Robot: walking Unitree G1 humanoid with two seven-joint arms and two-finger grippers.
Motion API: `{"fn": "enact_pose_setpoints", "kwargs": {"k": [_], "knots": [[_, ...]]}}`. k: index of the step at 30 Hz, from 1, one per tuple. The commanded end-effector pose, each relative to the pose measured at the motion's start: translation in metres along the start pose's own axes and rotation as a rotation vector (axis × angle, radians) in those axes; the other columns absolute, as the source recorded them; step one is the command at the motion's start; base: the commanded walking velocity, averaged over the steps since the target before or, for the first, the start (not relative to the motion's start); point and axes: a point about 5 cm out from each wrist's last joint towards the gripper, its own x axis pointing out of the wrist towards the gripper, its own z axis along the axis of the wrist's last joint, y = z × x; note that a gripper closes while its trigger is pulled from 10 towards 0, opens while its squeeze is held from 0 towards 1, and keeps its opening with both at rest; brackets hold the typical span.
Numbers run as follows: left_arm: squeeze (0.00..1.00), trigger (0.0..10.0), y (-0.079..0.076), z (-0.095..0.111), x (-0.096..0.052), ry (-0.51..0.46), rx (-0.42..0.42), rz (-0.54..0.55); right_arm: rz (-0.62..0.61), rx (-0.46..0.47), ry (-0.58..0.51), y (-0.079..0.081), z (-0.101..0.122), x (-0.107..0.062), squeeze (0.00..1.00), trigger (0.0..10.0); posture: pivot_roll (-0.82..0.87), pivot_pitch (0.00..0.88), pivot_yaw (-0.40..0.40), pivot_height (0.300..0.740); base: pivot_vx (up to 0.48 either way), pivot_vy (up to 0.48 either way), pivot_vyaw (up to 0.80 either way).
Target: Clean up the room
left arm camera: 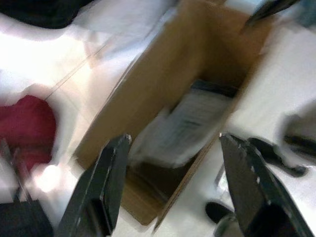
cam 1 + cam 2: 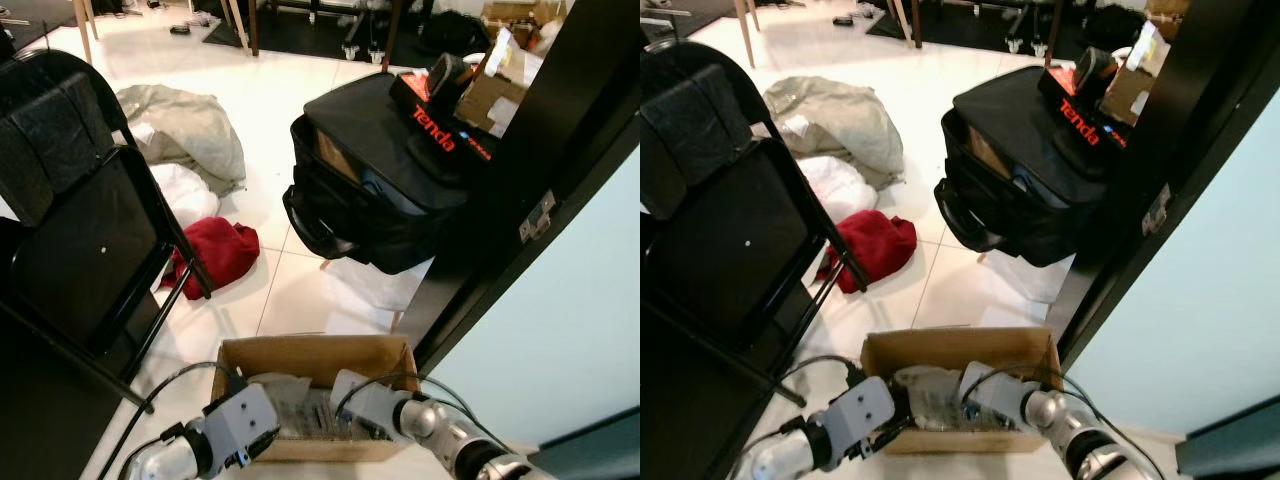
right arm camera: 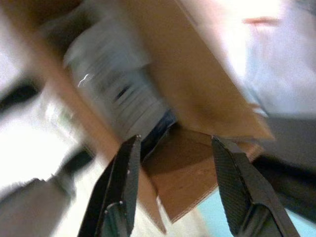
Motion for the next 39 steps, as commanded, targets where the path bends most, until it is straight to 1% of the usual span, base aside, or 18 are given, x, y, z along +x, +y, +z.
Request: {"fn": "enact_pose_setpoints", "kwargs": {"k": [1, 2, 3, 4, 5, 7, 8, 9, 10, 11, 14, 19, 23, 25, 28, 30, 34, 39], "knots": [[0.00, 10.0, -0.003, -0.017, -0.001, 0.101, -0.061, 0.054, -0.081, 0.204, -0.005, -0.005, -0.005, -0.002, 0.00, 10.0, 0.04, 0.127, -0.034, 0.740, 0.000, 0.000, 0.00], [0.00, 10.0, -0.003, -0.017, -0.001, 0.101, -0.061, 0.054, -0.081, 0.204, -0.005, -0.005, -0.005, -0.002, 0.00, 10.0, 0.04, 0.127, -0.034, 0.740, 0.000, 0.000, 0.00], [0.00, 10.0, -0.001, -0.021, 0.004, 0.141, -0.136, 0.134, -0.154, 0.397, -0.034, -0.010, -0.008, -0.003, 0.00, 10.0, 0.03, 0.109, -0.025, 0.740, 0.000, 0.000, 0.00], [0.00, 10.0, 0.000, -0.024, 0.009, 0.170, -0.203, 0.203, -0.208, 0.522, -0.058, -0.011, -0.011, -0.005, 0.00, 10.0, 0.02, 0.087, -0.013, 0.740, 0.000, 0.000, 0.00], [0.00, 10.0, 0.001, -0.025, 0.013, 0.192, -0.251, 0.248, -0.236, 0.581, -0.071, -0.009, -0.014, -0.007, 0.00, 10.0, 0.02, 0.076, -0.005, 0.740, 0.000, 0.000, 0.00], [0.00, 10.0, 0.001, -0.025, 0.013, 0.192, -0.251, 0.248, -0.236, 0.581, -0.071, -0.009, -0.014, -0.007, 0.00, 10.0, 0.02, 0.076, -0.005, 0.740, 0.000, 0.000, 0.00], [0.00, 10.0, 0.002, -0.026, 0.016, 0.202, -0.284, 0.282, -0.251, 0.594, -0.075, -0.004, -0.017, -0.007, 0.00, 10.0, 0.01, 0.064, 0.003, 0.740, 0.000, 0.000, 0.00], [0.00, 10.0, 0.002, -0.025, 0.019, 0.207, -0.300, 0.294, -0.253, 0.584, -0.075, 0.002, -0.018, -0.008, 0.00, 10.0, 0.01, 0.055, 0.009, 0.740, 0.000, 0.000, 0.00], [0.00, 10.0, 0.002, -0.025, 0.019, 0.207, -0.300, 0.294, -0.253, 0.584, -0.075, 0.002, -0.018, -0.008, 0.00, 10.0, 0.01, 0.055, 0.009, 0.740, 0.000, 0.000, 0.00], [0.00, 10.0, 0.002, -0.023, 0.021, 0.201, -0.297, 0.294, -0.258, 0.572, -0.069, 0.005, -0.019, -0.008, 0.00, 10.0, 0.01, 0.054, 0.011, 0.740, 0.000, 0.000, 0.00], [0.00, 10.0, 0.004, -0.016, 0.027, 0.166, -0.289, 0.287, -0.277, 0.592, -0.087, 0.009, -0.018, -0.008, 0.00, 10.0, 0.00, 0.041, 0.014, 0.740, 0.000, 0.000, 0.00], [0.00, 10.0, 0.006, -0.012, 0.033, 0.157, -0.288, 0.310, -0.283, 0.629, -0.109, 0.013, -0.015, -0.007, 0.00, 10.0, 0.00, 0.026, 0.017, 0.740, 0.000, 0.000, 0.00], [0.00, 10.0, 0.007, -0.013, 0.035, 0.166, -0.292, 0.327, -0.285, 0.618, -0.104, 0.015, -0.014, -0.007, 0.00, 10.0, 0.00, 0.023, 0.017, 0.740, 0.000, 0.000, 0.00], [0.00, 10.0, 0.007, -0.015, 0.035, 0.180, -0.316, 0.365, -0.295, 0.587, -0.088, 0.017, -0.014, -0.007, 0.00, 10.0, -0.01, 0.016, 0.009, 0.740, 0.000, 0.000, 0.00], [0.00, 10.0, 0.008, -0.018, 0.034, 0.200, -0.319, 0.388, -0.298, 0.579, -0.076, 0.019, -0.015, -0.007, 0.00, 10.0, -0.01, 0.015, 0.008, 0.740, 0.000, 0.000, 0.00], [0.00, 10.0, 0.006, -0.022, 0.033, 0.216, -0.342, 0.412, -0.293, 0.586, -0.063, 0.022, -0.017, -0.008, 0.00, 10.0, -0.01, 0.020, 0.011, 0.740, 0.000, 0.000, 0.00], [0.00, 10.0, 0.003, -0.022, 0.033, 0.218, -0.337, 0.403, -0.298, 0.575, -0.058, 0.025, -0.018, -0.008, 0.00, 10.0, -0.01, 0.027, 0.013, 0.740, 0.000, 0.000, 0.00], [0.00, 10.0, 0.003, -0.021, 0.035, 0.211, -0.335, 0.404, -0.298, 0.574, -0.048, 0.027, -0.020, -0.009, 0.00, 10.0, -0.01, 0.030, 0.012, 0.740, 0.000, 0.000, 0.00]]}}
